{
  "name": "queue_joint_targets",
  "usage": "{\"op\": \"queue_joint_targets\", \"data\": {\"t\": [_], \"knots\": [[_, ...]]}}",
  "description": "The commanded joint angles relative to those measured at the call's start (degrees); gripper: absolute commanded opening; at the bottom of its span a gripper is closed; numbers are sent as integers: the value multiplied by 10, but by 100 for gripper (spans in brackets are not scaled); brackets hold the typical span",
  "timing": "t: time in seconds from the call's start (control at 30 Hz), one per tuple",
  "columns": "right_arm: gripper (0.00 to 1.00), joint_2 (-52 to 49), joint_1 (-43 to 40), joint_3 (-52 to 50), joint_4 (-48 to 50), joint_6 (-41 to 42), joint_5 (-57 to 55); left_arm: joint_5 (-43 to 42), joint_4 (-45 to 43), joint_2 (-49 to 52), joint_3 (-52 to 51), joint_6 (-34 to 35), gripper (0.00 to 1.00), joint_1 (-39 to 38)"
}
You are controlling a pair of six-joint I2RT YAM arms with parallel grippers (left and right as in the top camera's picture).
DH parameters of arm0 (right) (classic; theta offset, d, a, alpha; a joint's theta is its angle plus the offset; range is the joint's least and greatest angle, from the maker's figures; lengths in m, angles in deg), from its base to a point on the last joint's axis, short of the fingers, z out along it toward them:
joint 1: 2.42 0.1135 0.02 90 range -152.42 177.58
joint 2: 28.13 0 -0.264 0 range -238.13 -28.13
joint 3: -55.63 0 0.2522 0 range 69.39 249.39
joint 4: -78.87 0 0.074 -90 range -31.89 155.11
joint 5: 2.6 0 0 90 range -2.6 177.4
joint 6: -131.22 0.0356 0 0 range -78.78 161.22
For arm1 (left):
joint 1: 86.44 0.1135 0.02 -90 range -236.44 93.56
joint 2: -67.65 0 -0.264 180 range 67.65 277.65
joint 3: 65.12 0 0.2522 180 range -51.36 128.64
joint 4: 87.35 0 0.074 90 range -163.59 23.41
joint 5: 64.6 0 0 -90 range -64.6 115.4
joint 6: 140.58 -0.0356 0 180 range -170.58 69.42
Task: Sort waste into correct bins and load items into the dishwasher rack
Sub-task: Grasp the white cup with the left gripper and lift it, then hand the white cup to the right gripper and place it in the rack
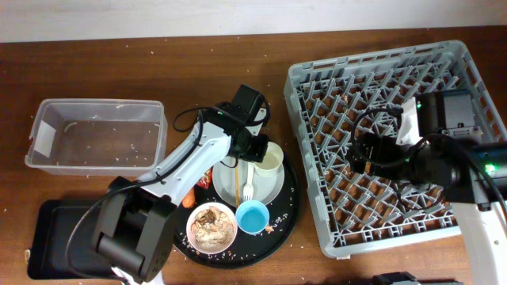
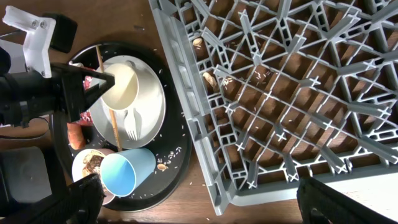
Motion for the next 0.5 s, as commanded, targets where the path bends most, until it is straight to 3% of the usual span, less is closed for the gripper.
{"op": "queue_joint_targets", "data": {"t": [0.0,0.1,0.17,0.23,0.27,0.3,0.33,0.47], "knots": [[99,0,-3,8,-3,2,-6,-30,52,-10,44,3,0,18],[99,0,-3,8,-2,2,-5,-53,167,-73,133,3,0,71],[99,3,-3,8,1,-22,30,-153,200,-123,155,-21,0,124],[88,19,-3,8,22,-104,144,-330,217,-163,155,-80,0,189],[88,34,-3,8,41,-134,207,-534,228,-183,155,-172,0,249],[88,44,-2,8,63,-151,277,-629,239,-189,155,-204,0,279],[88,49,-1,8,97,-155,358,-662,249,-190,155,-208,0,291],[88,45,64,8,176,-161,401,-684,261,-190,155,-211,0,253]]}}
